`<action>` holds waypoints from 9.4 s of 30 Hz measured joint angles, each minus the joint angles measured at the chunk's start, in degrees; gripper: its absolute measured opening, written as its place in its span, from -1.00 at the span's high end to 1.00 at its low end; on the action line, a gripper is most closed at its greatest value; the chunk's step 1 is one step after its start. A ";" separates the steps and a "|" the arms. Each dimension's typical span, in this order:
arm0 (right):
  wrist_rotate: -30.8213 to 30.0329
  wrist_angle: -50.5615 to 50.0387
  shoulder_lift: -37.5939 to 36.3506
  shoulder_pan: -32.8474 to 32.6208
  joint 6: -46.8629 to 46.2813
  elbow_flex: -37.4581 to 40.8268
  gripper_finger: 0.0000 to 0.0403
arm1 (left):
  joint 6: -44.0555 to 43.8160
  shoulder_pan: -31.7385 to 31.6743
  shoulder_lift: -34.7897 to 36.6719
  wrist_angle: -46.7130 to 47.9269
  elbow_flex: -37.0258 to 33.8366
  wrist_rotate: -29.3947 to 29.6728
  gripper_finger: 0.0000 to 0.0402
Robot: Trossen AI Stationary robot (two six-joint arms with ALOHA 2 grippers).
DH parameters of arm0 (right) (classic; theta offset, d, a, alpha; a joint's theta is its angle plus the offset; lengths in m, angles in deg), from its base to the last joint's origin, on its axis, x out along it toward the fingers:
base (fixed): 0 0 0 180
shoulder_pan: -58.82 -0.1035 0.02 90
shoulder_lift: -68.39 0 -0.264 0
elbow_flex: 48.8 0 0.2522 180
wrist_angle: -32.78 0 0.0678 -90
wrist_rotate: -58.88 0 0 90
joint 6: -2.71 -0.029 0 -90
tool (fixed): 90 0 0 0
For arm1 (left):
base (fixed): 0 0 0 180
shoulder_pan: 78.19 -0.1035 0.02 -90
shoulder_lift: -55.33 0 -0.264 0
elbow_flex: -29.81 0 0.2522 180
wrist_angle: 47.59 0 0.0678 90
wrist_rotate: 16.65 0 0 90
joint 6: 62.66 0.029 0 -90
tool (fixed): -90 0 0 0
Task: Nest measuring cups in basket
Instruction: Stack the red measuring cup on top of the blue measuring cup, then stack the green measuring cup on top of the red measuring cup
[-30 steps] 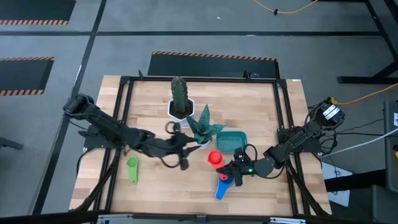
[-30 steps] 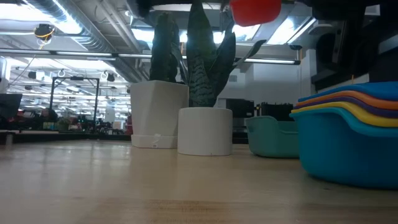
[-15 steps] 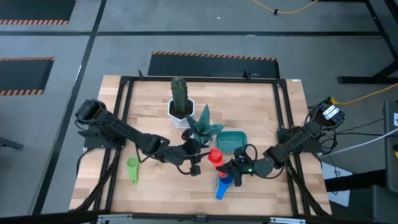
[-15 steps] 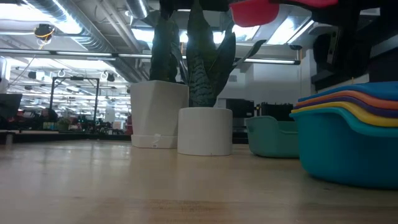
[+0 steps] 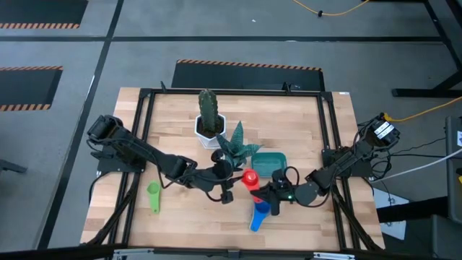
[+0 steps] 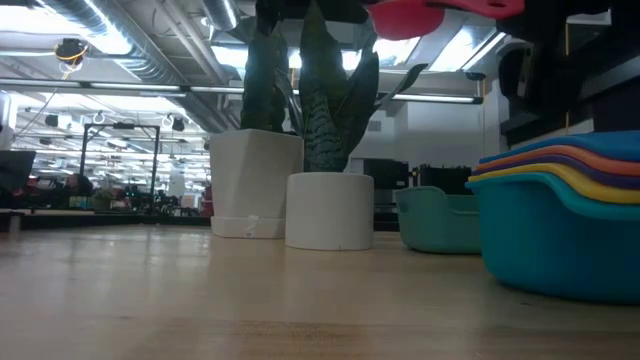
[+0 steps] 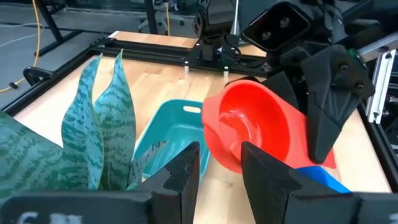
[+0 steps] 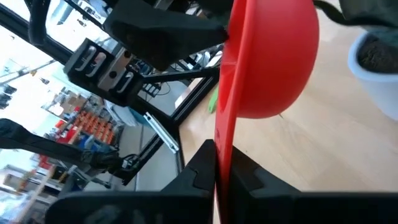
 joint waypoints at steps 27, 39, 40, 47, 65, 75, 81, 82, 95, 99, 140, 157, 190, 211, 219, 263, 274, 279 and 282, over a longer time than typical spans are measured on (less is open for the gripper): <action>-8.26 -7.98 0.02 0.11 15.15 -6.14 0.93 | -3.05 -2.90 0.11 -0.43 0.04 0.52 0.57; -8.31 -8.02 0.02 0.68 15.18 -6.26 0.92 | -3.62 -3.08 0.02 -1.07 0.04 1.49 0.82; -8.18 -8.04 0.02 0.68 15.18 -6.26 0.92 | -3.59 -3.06 0.02 -1.09 0.04 1.45 0.82; -7.10 -8.02 0.02 0.66 14.99 -6.29 0.78 | -2.76 -3.03 0.00 -1.29 0.04 0.87 0.85; 1.30 -12.47 -6.72 -1.32 28.00 -6.26 0.57 | -2.26 -2.46 -0.04 -1.62 -0.18 -2.99 0.98; -5.53 -41.28 -23.61 -3.04 28.46 -6.22 0.57 | -5.38 -1.57 -0.04 -10.49 -0.15 -12.70 0.98; -5.88 -55.40 -29.91 -1.25 26.27 -6.22 0.57 | -8.87 -1.29 -0.04 -13.06 -0.09 -15.09 0.98; -5.83 -57.90 -30.43 -0.80 24.97 -6.22 0.57 | -8.90 -1.18 -0.04 -13.32 -0.07 -15.10 0.98; -2.74 -70.28 -30.93 2.28 14.92 -3.56 0.57 | -9.53 0.91 -7.43 -2.85 14.30 -17.00 0.98; -1.16 -70.07 -30.70 2.38 14.46 -2.67 0.57 | -10.48 0.89 -13.15 4.98 22.12 -17.55 0.98; -0.76 -69.59 -28.65 2.36 14.91 -2.51 0.57 | -25.27 -1.68 -28.92 21.27 31.60 -20.43 0.89; -0.30 -69.48 -26.99 2.36 14.95 -2.51 0.57 | -25.29 -2.58 -28.92 21.22 31.60 -22.40 0.70; 2.28 -67.41 -26.67 2.34 14.73 -2.49 0.57 | -19.94 -1.79 -10.45 47.06 31.62 -27.16 0.54; 3.35 -66.90 -26.51 2.34 14.86 -2.49 0.57 | -62.75 13.67 4.00 93.45 17.50 -13.38 0.54; 3.33 -66.94 -26.51 2.34 15.00 -2.49 0.57 | -68.57 13.53 12.14 87.81 -2.92 -23.65 0.54; 3.78 -66.90 -26.51 2.32 14.93 -2.49 0.57 | -84.61 16.80 27.97 60.61 -34.36 -42.85 0.53; 3.83 -66.90 -26.51 2.33 14.91 -2.49 0.57 | -82.91 16.81 27.84 58.54 -34.40 -42.58 0.53; 3.85 -66.86 -26.51 2.33 14.91 -2.49 0.57 | -83.19 16.80 27.15 54.67 -37.38 -43.79 0.53; 3.85 -66.86 -26.51 2.32 14.92 -2.49 0.57 | -83.18 16.81 27.15 49.77 -39.58 -43.78 0.53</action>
